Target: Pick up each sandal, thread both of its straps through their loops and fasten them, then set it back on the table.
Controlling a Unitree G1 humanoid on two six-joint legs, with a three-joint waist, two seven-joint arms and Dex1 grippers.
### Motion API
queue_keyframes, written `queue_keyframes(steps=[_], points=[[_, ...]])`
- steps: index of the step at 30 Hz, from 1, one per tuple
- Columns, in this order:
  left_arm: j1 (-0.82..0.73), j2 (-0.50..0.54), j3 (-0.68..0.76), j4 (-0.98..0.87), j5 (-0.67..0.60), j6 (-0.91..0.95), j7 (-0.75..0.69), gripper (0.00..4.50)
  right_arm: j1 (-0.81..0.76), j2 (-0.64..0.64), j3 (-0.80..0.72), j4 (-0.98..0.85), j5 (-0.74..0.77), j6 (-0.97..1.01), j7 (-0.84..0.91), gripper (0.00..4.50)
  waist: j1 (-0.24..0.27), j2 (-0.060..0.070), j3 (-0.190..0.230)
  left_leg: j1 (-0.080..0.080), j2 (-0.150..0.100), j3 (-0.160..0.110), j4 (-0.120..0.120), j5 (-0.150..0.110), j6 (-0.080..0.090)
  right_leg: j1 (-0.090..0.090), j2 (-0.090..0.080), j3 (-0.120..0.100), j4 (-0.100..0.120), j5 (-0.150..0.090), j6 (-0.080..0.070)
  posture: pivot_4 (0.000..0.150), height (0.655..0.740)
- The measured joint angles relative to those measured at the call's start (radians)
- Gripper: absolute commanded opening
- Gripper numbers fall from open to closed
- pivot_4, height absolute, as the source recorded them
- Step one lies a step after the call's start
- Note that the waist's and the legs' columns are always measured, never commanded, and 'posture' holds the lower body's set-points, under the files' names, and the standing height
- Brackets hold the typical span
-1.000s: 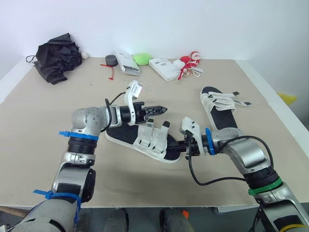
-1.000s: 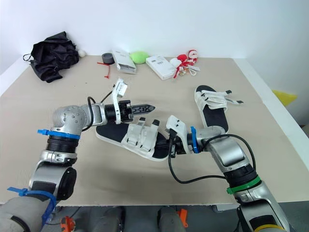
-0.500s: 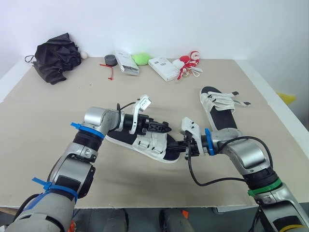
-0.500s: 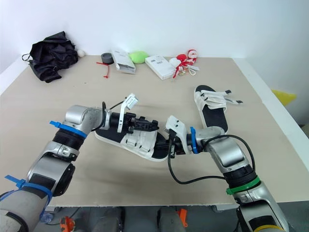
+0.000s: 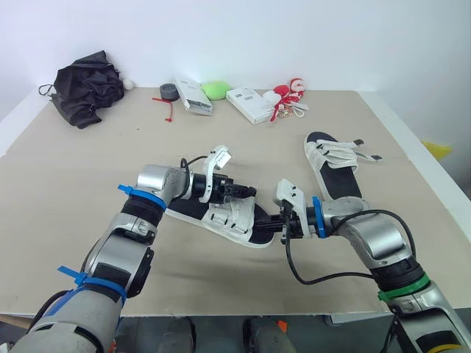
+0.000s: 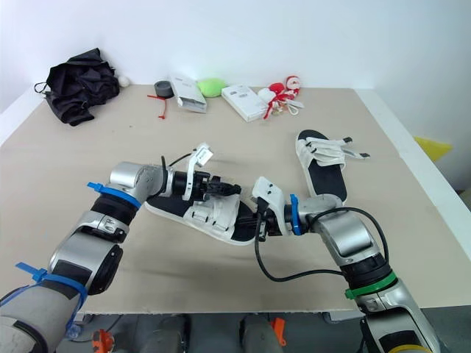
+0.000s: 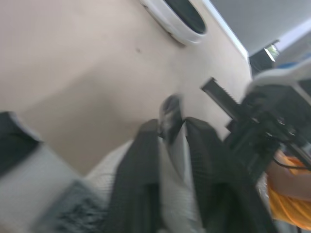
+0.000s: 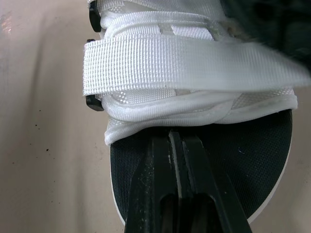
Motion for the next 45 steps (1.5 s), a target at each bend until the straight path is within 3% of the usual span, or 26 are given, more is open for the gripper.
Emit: queue_keyframes(steps=[11, 22, 28, 36, 40, 44, 45], points=[[0.000, -0.002, 0.017, -0.026, 0.022, 0.006, 0.023, 0.07, 0.000, 0.007, 0.000, 0.002, 0.000, 0.000, -0.008, 0.00, 0.000, 0.000, 0.000, 0.000, 0.003, 0.000, 0.000, 0.000, 0.000, 0.000, 0.003, 0.000, 0.001, 0.001, -0.001, 0.150, 0.7380], [0.060, -0.013, 0.051, -0.113, 0.045, 0.038, 0.150, 0.07, 0.002, 0.013, 0.000, 0.004, 0.000, 0.000, -0.017, 0.00, -0.001, 0.001, -0.001, 0.002, 0.004, 0.000, 0.001, 0.000, 0.000, 0.001, 0.004, 0.000, 0.001, 0.001, -0.002, 0.150, 0.7380], [0.131, 0.058, -0.132, -0.267, 0.155, -0.131, 0.097, 0.07, 0.007, 0.018, 0.010, 0.005, 0.000, 0.000, -0.024, 0.00, -0.002, 0.004, -0.012, 0.004, 0.005, 0.000, -0.001, -0.001, 0.000, 0.002, 0.005, 0.001, 0.001, 0.000, -0.004, 0.150, 0.7380], [0.115, 0.103, -0.290, -0.235, 0.333, -0.476, 0.039, 0.07, 0.004, 0.018, 0.027, 0.024, -0.002, 0.001, -0.031, 0.00, -0.002, 0.008, -0.024, 0.016, 0.006, 0.001, -0.001, -0.003, 0.001, 0.013, 0.005, 0.001, 0.001, -0.007, -0.013, 0.150, 0.7380], [0.108, 0.102, -0.289, -0.215, 0.339, -0.488, 0.034, 0.07, 0.003, 0.018, 0.027, 0.025, -0.002, 0.001, -0.031, 0.00, -0.005, 0.008, -0.024, 0.019, 0.006, 0.001, 0.000, -0.003, 0.001, 0.013, 0.004, 0.001, 0.001, -0.007, -0.013, 0.150, 0.7380], [0.108, 0.087, -0.238, -0.197, 0.327, -0.416, 0.032, 1.23, 0.002, 0.014, 0.027, 0.024, -0.001, 0.001, -0.023, 0.00, -0.007, 0.009, -0.024, 0.018, 0.006, 0.001, 0.000, -0.002, 0.002, 0.013, 0.005, 0.001, 0.001, -0.007, -0.013, 0.150, 0.7380], [0.108, 0.086, -0.232, -0.198, 0.324, -0.401, 0.031, 1.71, 0.002, 0.014, 0.027, 0.023, -0.001, 0.001, -0.020, 0.00, -0.008, 0.009, -0.024, 0.017, 0.006, 0.001, 0.000, -0.002, 0.002, 0.013, 0.005, 0.001, 0.001, -0.007, -0.013, 0.150, 0.7380]])
